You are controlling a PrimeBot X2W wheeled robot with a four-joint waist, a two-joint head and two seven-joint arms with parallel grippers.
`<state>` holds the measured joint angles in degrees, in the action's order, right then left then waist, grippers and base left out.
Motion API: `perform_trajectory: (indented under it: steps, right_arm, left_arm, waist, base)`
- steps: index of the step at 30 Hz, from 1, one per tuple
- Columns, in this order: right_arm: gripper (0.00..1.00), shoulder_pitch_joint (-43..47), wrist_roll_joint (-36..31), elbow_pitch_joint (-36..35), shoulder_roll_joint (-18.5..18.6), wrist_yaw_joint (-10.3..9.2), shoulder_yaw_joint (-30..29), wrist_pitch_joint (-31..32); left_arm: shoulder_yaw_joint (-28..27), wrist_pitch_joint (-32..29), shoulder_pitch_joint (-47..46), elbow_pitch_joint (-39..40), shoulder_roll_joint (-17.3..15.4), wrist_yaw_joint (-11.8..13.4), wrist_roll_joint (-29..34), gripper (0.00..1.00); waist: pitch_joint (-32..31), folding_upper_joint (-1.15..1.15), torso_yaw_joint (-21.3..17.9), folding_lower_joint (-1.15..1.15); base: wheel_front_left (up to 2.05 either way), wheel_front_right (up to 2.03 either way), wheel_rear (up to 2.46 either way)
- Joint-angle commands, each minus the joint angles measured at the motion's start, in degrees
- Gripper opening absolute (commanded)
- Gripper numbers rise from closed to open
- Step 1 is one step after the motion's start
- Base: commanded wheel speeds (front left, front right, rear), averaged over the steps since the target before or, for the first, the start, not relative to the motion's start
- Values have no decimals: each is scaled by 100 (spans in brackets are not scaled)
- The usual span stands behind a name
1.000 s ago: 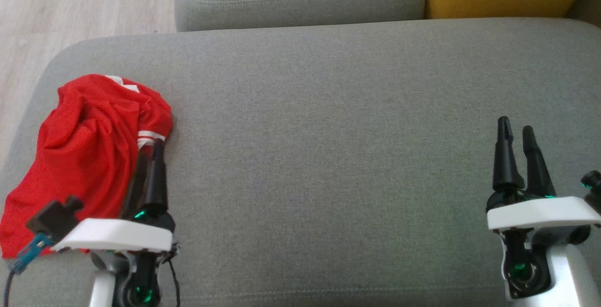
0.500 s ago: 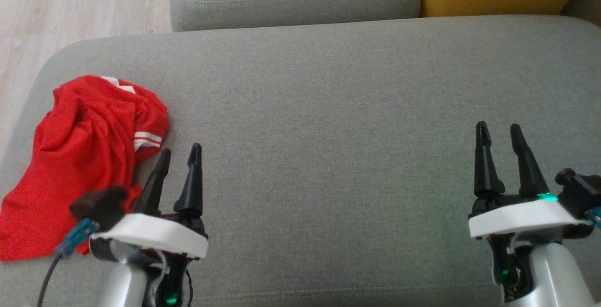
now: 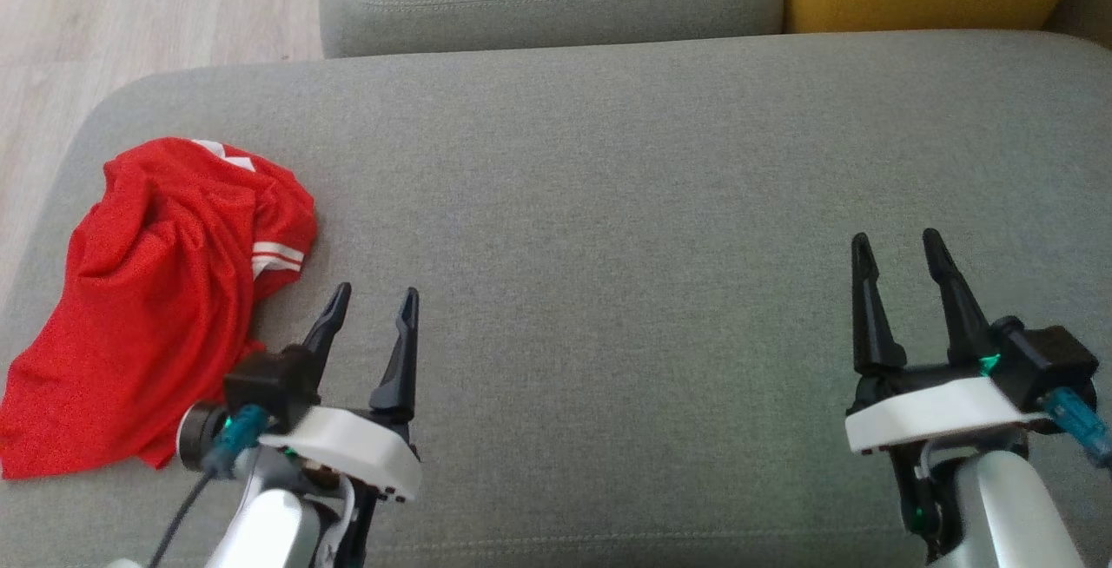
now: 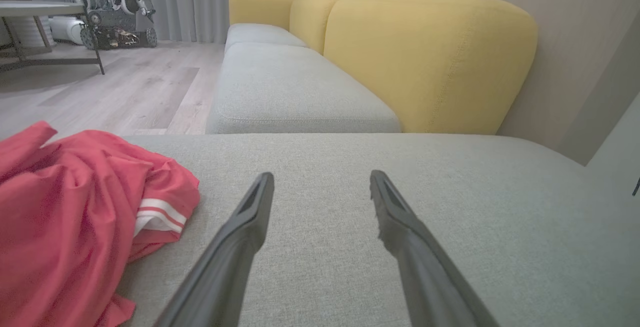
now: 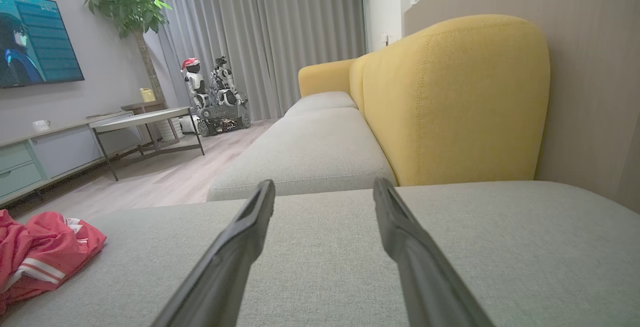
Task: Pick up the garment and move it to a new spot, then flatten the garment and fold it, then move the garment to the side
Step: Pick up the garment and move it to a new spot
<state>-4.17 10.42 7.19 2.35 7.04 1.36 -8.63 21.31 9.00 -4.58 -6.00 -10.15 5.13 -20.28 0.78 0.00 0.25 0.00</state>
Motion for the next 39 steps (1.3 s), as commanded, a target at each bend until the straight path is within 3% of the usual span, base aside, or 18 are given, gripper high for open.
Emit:
perform_trajectory:
  steps: [1,10,14,20,26,32,39]
  right_arm:
    - [100,-302,-238,-183,44,34,146,-122]
    - [100,-337,-758,-182,47,37,284,-273]
    - [100,-330,-686,-97,48,39,281,-341]
    - [100,-320,-81,209,50,41,261,-442]
    - [100,-383,-131,482,52,43,332,-543]
    - [100,-443,-478,530,53,45,388,-637]
    - [100,-440,-460,528,53,45,414,-637]
  left_arm:
    - [-25,88,-388,156,-157,104,227,100]
    - [548,238,-599,153,-433,705,830,100]
    - [408,305,-528,259,-309,831,511,100]
    - [-281,406,-231,197,136,410,-64,100]
    - [-649,506,-116,-168,404,-131,335,100]
    - [-857,600,-138,-288,573,-373,926,100]
    - [-1065,600,-189,-348,682,-541,1095,100]
  waist:
    - [0,0,3,0]
    - [4,0,13,0]
    - [5,0,25,0]
    - [-13,0,44,0]
    - [-27,0,49,0]
    - [-12,0,57,0]
    - [31,0,336,0]
  base:
    - [0,0,0]
    - [0,0,0]
    - [0,0,0]
    - [0,0,0]
    - [0,0,0]
    - [0,0,0]
    - [0,0,0]
